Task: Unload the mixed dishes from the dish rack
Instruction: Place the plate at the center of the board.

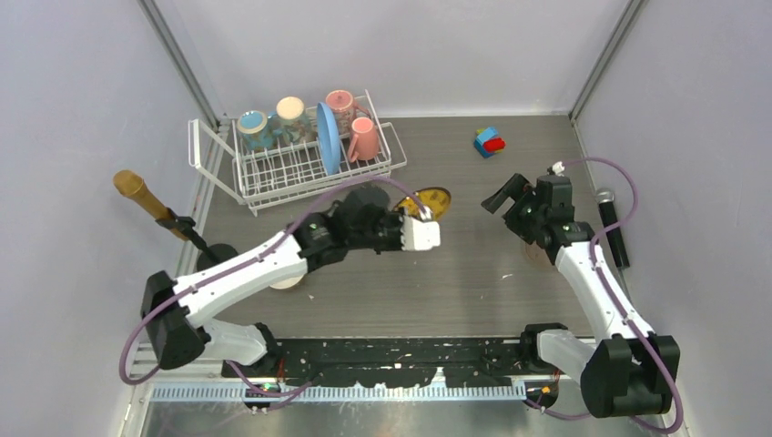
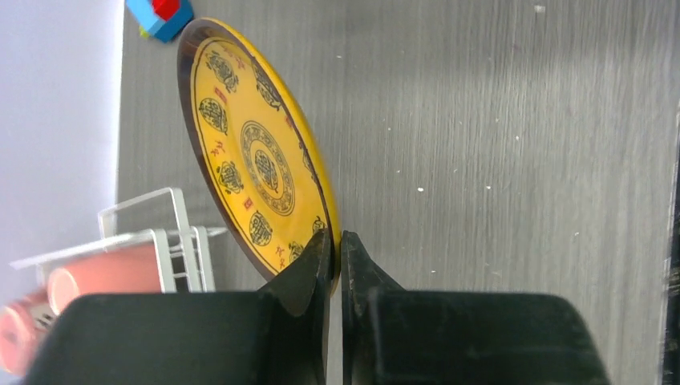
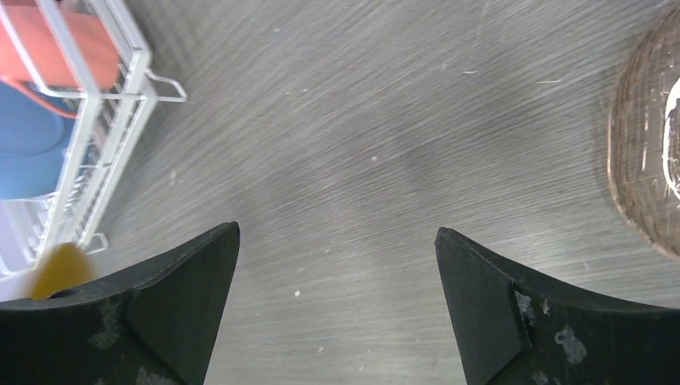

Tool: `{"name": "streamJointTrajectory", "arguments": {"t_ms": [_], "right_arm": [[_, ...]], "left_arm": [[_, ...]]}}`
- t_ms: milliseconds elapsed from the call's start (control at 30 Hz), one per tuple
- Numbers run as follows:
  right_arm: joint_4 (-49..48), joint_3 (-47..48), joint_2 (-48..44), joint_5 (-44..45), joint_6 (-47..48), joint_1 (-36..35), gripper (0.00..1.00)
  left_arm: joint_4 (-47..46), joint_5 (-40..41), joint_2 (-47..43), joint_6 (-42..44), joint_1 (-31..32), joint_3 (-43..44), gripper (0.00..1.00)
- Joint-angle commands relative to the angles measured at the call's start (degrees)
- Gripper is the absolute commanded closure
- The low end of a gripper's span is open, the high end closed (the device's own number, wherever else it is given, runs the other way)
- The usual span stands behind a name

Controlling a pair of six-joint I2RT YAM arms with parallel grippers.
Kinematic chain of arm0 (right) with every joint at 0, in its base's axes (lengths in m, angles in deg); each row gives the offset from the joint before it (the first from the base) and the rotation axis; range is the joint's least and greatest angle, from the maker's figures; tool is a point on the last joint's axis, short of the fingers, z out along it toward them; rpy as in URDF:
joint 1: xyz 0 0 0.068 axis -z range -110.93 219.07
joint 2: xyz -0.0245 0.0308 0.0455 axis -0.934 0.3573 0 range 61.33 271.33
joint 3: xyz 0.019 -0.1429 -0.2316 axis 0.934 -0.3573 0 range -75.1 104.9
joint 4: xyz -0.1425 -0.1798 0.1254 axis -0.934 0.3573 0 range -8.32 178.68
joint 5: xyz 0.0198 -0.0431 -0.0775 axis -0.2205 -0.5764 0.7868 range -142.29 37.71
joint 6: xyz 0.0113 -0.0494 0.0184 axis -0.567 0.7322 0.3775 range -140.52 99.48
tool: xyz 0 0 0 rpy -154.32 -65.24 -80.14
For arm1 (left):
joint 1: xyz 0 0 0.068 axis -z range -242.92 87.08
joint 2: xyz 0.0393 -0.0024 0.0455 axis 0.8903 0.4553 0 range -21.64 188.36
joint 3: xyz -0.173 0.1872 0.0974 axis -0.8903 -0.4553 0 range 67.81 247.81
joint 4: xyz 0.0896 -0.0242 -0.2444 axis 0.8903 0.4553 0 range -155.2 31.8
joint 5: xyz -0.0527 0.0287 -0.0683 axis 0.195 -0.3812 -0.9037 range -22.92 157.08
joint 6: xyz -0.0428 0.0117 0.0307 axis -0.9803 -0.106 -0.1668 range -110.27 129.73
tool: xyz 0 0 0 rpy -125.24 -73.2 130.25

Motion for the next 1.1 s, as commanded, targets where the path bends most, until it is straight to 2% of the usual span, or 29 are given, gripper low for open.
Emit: {"name": "streamJointTrajectory", "arguments": {"t_ms": [0,133,333,500,667,867,933,1067], "right_arm": [[13.1,9.6,-2.0,-3.5,-2.2,-0.1,0.01],[14.7,12.0,-5.3,-7.9,-5.5,-0.1,0.04],[15.2,11.4,-4.7,-18.5,-6.4,-0.4,0.12],[11.3,9.4,-2.8,-23.1,-7.5,-3.3,0.18],[6.0,8.3,-1.1,-22.9,-9.6,-7.8,0.24],[4.5,8.0,3.1,-19.1,-9.5,-12.2,0.29],[2.7,7.6,4.3,-18.9,-10.2,-13.0,0.34],[-2.1,6.6,6.7,-18.9,-12.2,-14.1,0.51]], "left_arm": [[4.5,17.6,5.0,15.1,9.2,3.7,1.0],[2.5,26.7,9.6,19.2,13.5,3.3,1.0],[-1.9,27.1,10.1,19.6,14.3,1.5,1.0],[-3.6,28.2,10.1,20.4,15.3,0.1,1.0],[-6.5,31.9,11.0,21.0,15.5,-0.9,1.0],[-8.5,31.3,9.7,21.2,15.5,-2.5,1.0],[-9.0,30.1,8.8,21.2,15.5,-3.1,1.0],[-9.4,28.5,7.6,20.7,15.5,-3.8,1.0]]}}
